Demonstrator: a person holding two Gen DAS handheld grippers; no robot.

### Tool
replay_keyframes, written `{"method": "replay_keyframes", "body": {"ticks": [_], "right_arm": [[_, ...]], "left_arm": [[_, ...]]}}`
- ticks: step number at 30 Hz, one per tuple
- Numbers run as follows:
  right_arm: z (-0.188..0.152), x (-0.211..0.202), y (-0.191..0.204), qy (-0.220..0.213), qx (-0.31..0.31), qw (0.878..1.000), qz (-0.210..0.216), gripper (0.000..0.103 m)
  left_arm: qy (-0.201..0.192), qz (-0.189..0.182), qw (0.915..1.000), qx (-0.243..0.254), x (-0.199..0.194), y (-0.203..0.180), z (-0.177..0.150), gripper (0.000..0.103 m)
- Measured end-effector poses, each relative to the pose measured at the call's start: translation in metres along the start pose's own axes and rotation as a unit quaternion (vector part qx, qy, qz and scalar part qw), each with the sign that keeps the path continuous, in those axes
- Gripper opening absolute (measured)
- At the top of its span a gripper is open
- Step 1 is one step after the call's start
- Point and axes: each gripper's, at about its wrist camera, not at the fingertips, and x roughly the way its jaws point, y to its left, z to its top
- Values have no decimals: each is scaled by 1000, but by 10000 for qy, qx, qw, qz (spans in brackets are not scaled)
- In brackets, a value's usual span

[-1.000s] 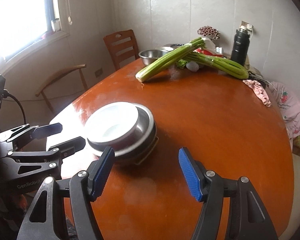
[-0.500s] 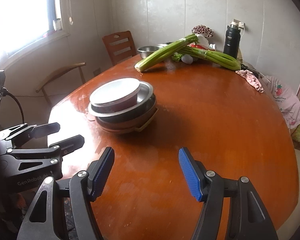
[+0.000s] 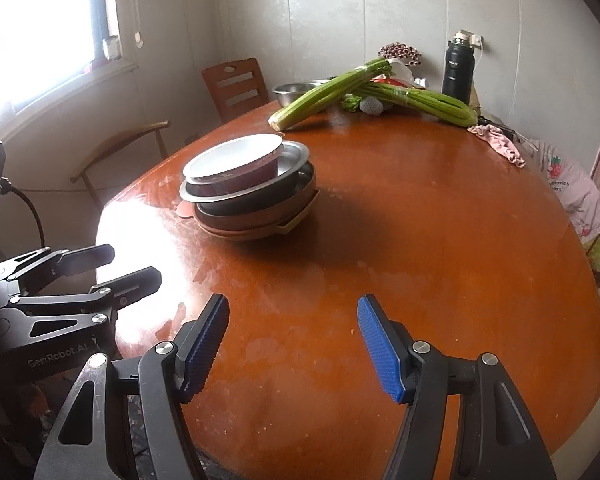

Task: Organize plates and bowls

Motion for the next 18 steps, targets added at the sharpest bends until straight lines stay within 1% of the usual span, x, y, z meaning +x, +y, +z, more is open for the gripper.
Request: {"method": "replay_keyframes", "body": {"ticks": [18], "right_arm": [[-4, 1, -2, 10, 61, 10000, 4, 69]], "left_arm": [[46, 32, 10000, 22, 4, -4, -2, 67]]}}
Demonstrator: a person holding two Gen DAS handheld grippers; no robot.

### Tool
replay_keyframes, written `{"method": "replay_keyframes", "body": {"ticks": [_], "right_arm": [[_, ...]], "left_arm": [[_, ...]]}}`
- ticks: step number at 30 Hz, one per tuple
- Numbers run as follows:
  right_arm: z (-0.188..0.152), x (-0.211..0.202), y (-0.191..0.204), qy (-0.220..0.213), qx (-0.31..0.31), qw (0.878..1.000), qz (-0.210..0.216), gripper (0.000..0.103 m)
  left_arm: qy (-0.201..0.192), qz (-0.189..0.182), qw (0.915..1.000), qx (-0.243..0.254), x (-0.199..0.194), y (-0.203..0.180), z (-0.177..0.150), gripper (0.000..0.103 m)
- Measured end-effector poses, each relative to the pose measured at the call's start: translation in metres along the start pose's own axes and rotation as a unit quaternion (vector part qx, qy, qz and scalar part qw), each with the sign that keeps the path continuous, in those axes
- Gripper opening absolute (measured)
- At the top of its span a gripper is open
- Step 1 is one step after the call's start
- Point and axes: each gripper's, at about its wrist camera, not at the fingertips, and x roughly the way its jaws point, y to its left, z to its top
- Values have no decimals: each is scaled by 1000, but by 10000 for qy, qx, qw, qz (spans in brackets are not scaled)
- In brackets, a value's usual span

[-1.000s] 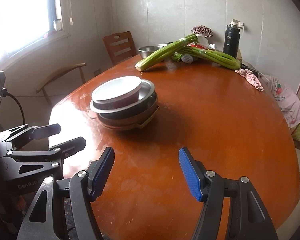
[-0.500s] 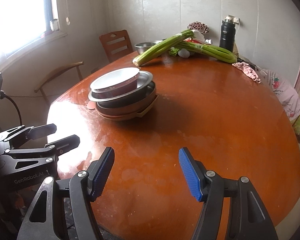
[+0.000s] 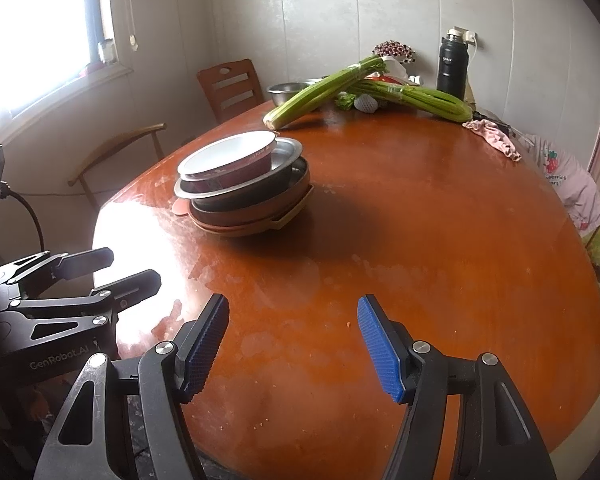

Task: Organize plates and bowls

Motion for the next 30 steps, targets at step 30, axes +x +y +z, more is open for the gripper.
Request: {"method": "replay_keyframes", "body": {"ticks": [30], "right_arm": [[-3, 5, 1, 117, 1, 9999, 55, 69]], "left_arm": [[30, 91, 10000, 5, 6, 2, 0, 68]]}}
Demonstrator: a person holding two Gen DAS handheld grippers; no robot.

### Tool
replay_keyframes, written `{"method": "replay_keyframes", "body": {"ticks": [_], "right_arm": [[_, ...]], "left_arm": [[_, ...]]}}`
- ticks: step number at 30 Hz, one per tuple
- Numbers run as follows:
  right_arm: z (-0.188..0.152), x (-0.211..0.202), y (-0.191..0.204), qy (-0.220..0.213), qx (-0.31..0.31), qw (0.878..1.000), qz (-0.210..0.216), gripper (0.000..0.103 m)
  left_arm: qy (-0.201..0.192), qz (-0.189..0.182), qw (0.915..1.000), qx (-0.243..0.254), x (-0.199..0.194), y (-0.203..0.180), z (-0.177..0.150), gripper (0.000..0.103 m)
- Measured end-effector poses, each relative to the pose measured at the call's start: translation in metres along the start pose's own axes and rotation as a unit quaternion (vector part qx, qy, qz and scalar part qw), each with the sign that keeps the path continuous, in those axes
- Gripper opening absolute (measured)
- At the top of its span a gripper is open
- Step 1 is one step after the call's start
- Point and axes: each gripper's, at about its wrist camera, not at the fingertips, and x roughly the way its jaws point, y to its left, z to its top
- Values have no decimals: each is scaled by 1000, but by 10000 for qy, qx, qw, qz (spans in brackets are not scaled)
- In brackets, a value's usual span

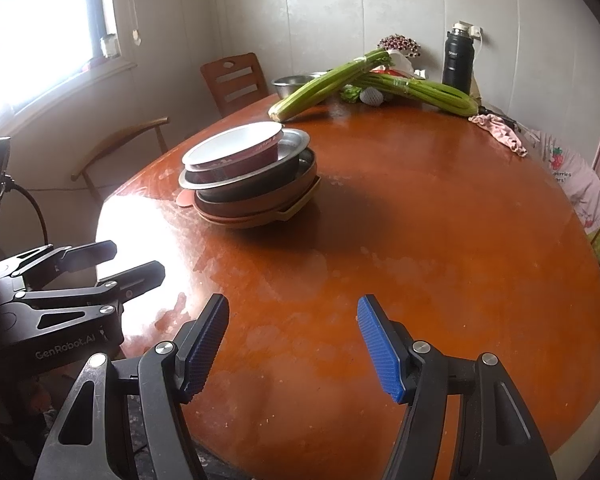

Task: Organize plates and bowls

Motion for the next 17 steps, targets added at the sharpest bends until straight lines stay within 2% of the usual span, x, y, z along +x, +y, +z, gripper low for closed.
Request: {"method": "replay_keyframes", "body": {"ticks": [7, 11, 17], "right_arm": [[1, 0, -1, -1, 19, 10000, -21, 69], [3, 9, -8, 158, 183, 9997, 44, 69], [16, 16, -58, 207, 641, 9976, -137, 69]], "left_arm": [[56, -11, 10000, -23, 5, 3, 0, 68], [137, 12, 9999, -102, 13, 12, 4, 68], [378, 208, 9984, -360, 39, 52, 28, 68]]}}
